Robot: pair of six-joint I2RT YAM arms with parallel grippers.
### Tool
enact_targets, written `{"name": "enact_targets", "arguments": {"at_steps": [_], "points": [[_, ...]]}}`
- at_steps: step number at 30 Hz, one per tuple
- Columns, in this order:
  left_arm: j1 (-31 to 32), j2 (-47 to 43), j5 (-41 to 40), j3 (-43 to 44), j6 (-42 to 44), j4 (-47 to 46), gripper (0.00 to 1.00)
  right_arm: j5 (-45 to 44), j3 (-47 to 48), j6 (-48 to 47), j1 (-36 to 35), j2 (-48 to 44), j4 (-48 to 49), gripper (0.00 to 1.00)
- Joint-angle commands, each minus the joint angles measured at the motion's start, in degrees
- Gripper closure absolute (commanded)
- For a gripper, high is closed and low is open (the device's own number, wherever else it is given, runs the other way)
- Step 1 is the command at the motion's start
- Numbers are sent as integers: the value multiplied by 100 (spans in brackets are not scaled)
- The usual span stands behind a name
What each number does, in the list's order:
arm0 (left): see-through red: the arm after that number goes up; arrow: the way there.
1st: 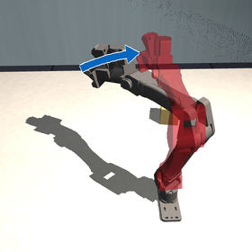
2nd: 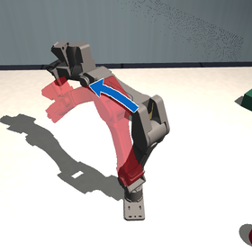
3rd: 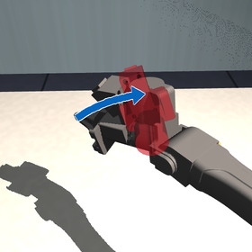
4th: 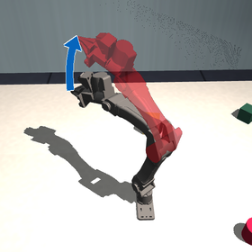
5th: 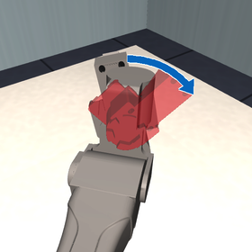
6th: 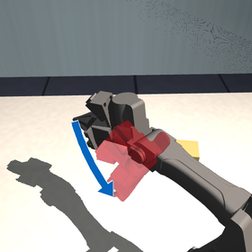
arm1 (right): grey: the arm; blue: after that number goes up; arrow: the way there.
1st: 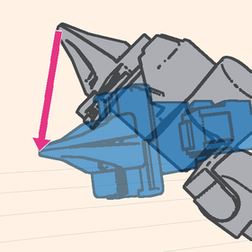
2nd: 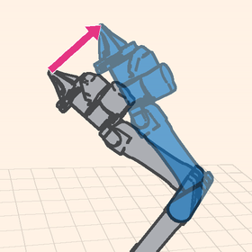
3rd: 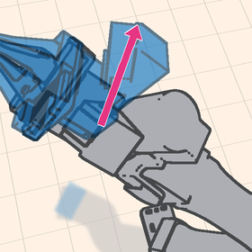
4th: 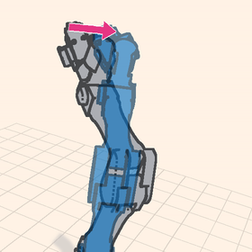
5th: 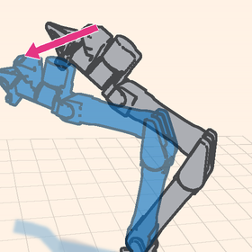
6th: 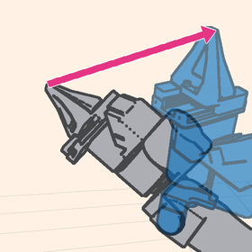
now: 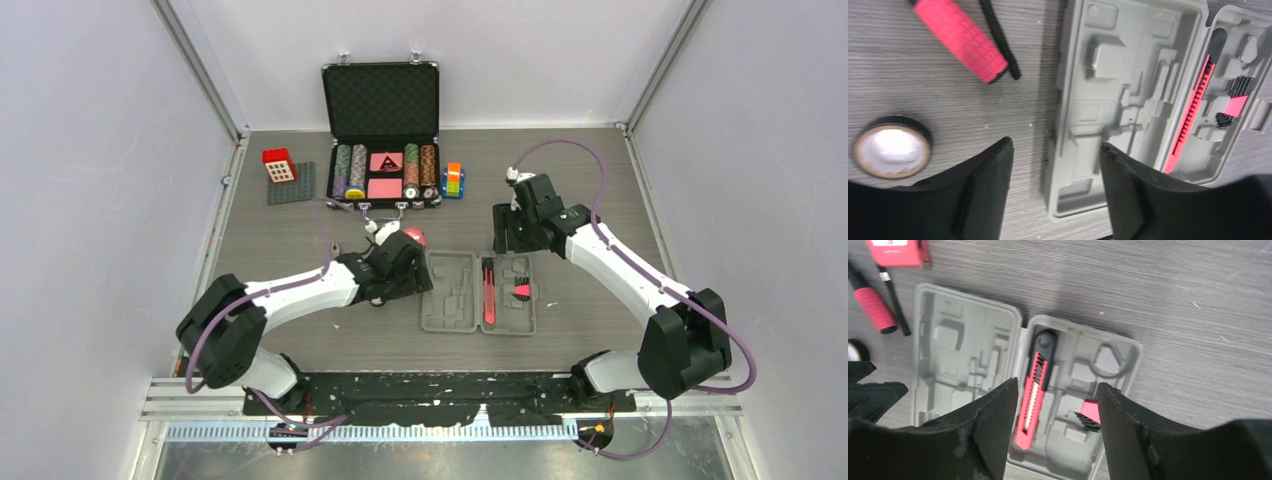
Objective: Pack the tool kit
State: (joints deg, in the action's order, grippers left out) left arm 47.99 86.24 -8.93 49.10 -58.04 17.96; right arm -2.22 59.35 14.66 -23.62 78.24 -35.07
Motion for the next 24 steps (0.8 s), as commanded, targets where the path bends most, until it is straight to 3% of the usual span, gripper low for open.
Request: {"name": "enact_targets", "arguments": {"at_steps": [1, 6, 16, 24], "points": [[-42, -795, -918, -174, 93, -64, 20, 147, 196, -153, -375, -42, 473, 33], [-463, -1673, -1500, -176, 754, 597, 1, 143, 402, -201, -786, 338, 664, 29], [-2291, -3476, -1680, 92, 2961, 1400, 0, -107, 1160, -31, -1657, 1468, 901, 19], [-2667, -3982, -2393, 15, 4232, 323, 0, -338, 1852, 202, -2102, 2426, 1066, 16]]}}
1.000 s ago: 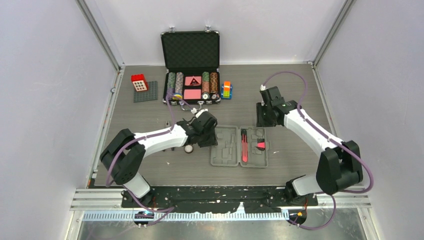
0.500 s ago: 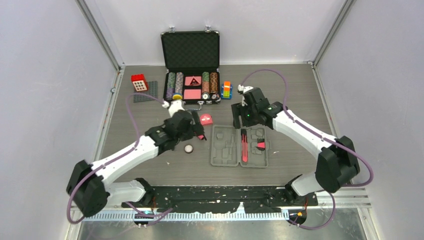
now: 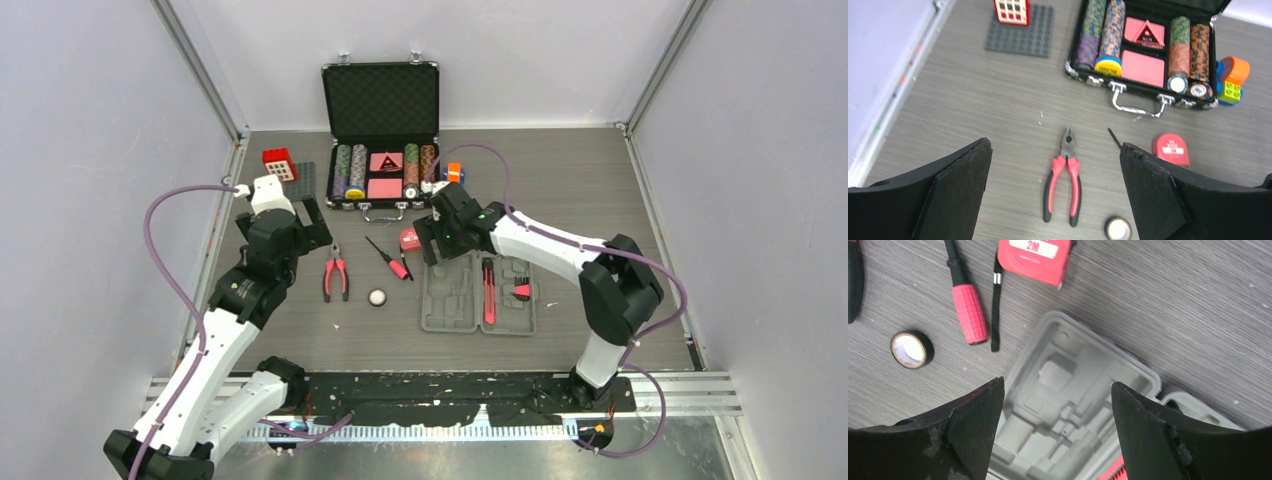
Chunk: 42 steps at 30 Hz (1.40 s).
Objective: Pack the tool kit
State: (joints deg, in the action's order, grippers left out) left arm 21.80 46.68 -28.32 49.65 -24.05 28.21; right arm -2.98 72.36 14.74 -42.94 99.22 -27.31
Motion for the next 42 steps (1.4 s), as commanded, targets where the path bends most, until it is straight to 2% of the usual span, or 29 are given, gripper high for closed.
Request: {"name": "enact_targets", "arguments": {"at_steps": [1, 13, 18, 22, 24, 25, 30, 32, 36, 42], "points": [[-64, -29, -467, -168, 837, -794, 0, -369, 639, 237, -226, 504, 290, 15], [-88, -84, -488, -359, 1012, -821, 0, -1080, 2129, 589, -360, 1977, 169, 14], [-88, -42, -526, -385, 1085, -875, 1, -1279, 2417, 744, -395, 2465, 115, 15], [-88, -11, -560, -388, 1129, -896, 0, -1333, 2597, 725, -438, 2671, 76, 22], [-91, -13, -559, -394, 1135, -898, 0, -1314, 2682, 678, -443, 2715, 29, 30], [-89, -17, -542, -394, 1139, -896, 0, -1267, 2741, 617, -443, 2701, 22, 33], [-88, -10, -349, -396, 1140, -916, 0, -1143, 2802, 335, -452, 2411, 10, 61], [-88, -9, -203, -399, 1133, -914, 0, -1095, 2751, 142, -446, 2156, 30, 66], [-88, -23, 183, -366, 1037, -849, 0, -853, 2574, -416, -449, 1423, 83, 70], [-88, -209, 1248, -116, 754, -637, 0, -75, 2153, -1580, -455, 35, -221, 71]]}}
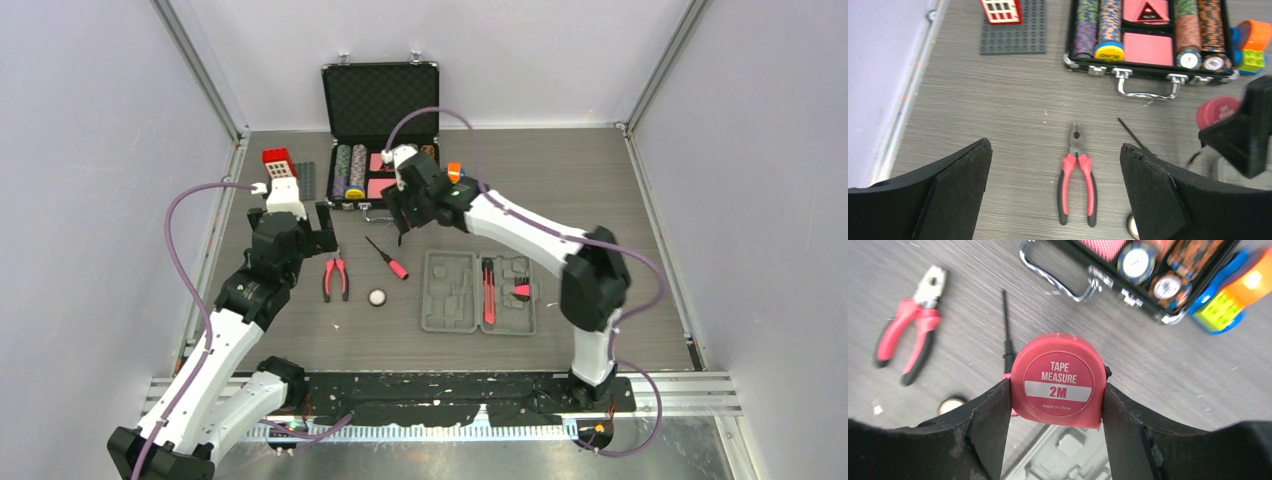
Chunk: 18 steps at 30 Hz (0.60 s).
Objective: Pack the tool kit
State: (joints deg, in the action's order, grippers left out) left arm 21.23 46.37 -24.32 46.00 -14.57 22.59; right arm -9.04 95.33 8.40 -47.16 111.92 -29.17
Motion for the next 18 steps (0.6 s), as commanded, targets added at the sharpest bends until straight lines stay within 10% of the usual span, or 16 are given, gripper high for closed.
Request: {"name": "enact_targets", "arguments": {"at_steps": [1, 18], "points": [[-32, -211, 1063, 349, -224, -5, 0, 594, -216, -1060, -32, -1370, -126, 71], [19, 956, 6556, 1699, -1780, 67, 5, 2792, -2515, -3896, -49, -4614, 129, 74]]}}
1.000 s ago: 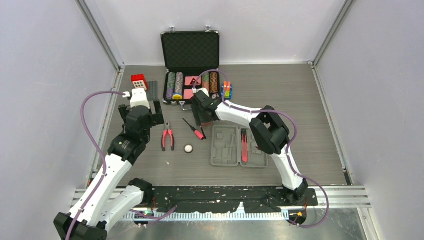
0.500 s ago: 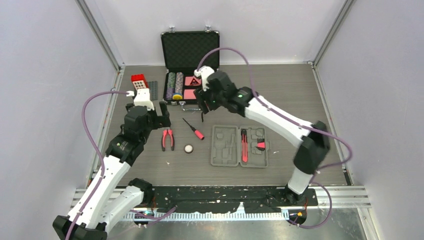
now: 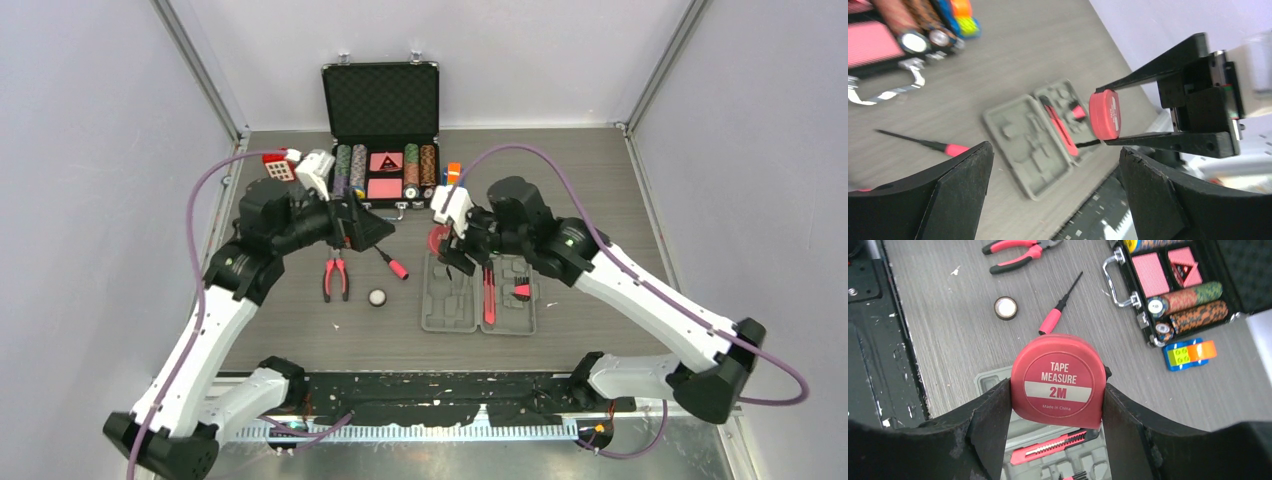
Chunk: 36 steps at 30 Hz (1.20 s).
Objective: Pack the tool kit
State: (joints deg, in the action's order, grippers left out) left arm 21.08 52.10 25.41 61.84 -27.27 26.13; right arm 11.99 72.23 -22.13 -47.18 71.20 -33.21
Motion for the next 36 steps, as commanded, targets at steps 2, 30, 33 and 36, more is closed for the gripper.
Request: {"name": "enact_targets", "arguments": {"at_steps": [2, 30, 33, 36], "points": [[141, 561, 1980, 172, -645, -382, 7, 912, -368, -1023, -52, -719, 649, 74], [1386, 2060, 2292, 783, -754, -71, 46, 937, -69, -2366, -519, -336, -55, 74], [1409, 2082, 2309, 739, -615, 69, 48, 890, -55, -2470, -520, -318, -56, 74], [1414, 2008, 2289, 641, -510, 102, 48, 871, -31, -2522, -519, -298, -61, 75]]}}
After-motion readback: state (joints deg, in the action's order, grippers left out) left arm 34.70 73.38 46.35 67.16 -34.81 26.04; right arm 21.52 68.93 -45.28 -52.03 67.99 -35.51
